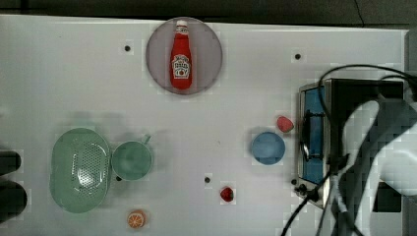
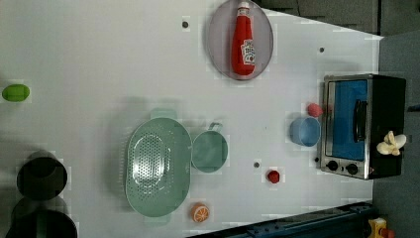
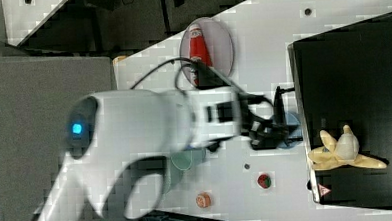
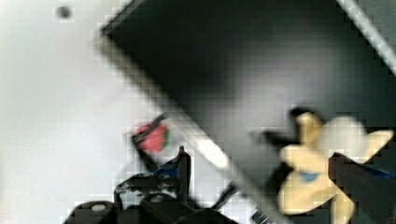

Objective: Pick banana from table and place on oven.

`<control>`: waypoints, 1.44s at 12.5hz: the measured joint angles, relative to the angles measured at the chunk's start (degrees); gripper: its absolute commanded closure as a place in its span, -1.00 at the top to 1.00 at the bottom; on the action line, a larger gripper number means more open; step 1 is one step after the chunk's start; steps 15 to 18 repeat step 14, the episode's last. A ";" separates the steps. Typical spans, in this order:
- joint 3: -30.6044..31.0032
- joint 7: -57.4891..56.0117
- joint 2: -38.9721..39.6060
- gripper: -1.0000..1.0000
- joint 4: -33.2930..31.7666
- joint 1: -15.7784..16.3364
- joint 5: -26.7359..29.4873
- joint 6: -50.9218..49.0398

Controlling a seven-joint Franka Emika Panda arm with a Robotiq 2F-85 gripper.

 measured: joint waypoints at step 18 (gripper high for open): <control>28.91 38.53 -26.57 1.00 3.08 6.76 -3.03 -22.73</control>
